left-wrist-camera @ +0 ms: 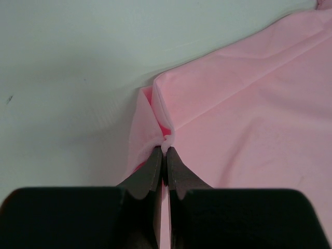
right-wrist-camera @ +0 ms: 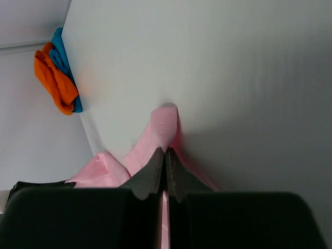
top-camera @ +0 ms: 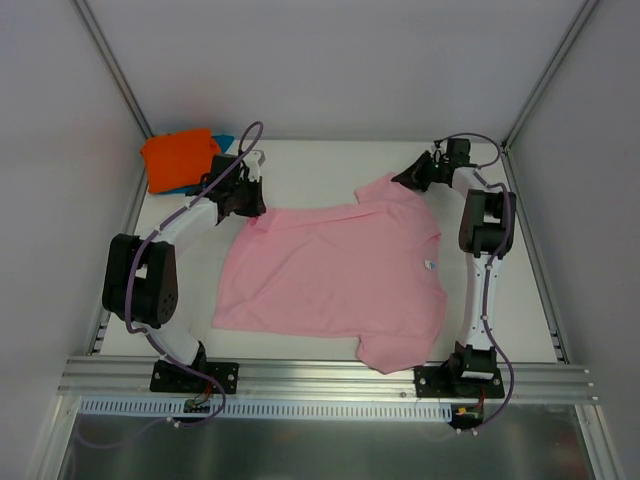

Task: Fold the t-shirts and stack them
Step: Grap the side of the flattened tshirt furthest away from the robot with both arms

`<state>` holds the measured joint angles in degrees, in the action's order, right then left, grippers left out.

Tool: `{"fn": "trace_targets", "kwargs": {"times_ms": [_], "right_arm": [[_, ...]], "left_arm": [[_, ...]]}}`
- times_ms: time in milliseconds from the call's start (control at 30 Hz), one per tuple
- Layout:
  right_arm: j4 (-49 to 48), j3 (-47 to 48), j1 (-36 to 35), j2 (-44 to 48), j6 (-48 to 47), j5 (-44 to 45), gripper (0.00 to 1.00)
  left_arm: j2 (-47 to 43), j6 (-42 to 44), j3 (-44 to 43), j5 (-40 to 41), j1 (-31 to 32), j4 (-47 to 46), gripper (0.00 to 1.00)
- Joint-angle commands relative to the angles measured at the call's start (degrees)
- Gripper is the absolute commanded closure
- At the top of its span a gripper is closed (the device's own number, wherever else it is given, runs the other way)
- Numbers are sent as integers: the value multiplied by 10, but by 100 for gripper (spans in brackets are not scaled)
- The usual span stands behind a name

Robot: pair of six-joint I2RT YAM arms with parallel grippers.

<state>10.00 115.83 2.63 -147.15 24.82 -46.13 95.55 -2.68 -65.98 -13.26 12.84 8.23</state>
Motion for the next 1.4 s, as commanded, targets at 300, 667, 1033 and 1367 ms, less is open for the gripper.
{"fn": "trace_targets", "kwargs": {"times_ms": [300,667,1033,1367], "right_arm": [[12,31,-6,52,-63,49,99],[31,43,25,103,-113,76,99],[7,-7,56,137,-115,76,99],[-2,-23,56,140,-110,72,99]], "left_arm": [[0,-22,-6,25,7,-70,100],[129,-16,-123,56,6,-96,100],[117,-13,-102,87,5,-101,100],[90,-4,-86,107,6,-116,94]]}}
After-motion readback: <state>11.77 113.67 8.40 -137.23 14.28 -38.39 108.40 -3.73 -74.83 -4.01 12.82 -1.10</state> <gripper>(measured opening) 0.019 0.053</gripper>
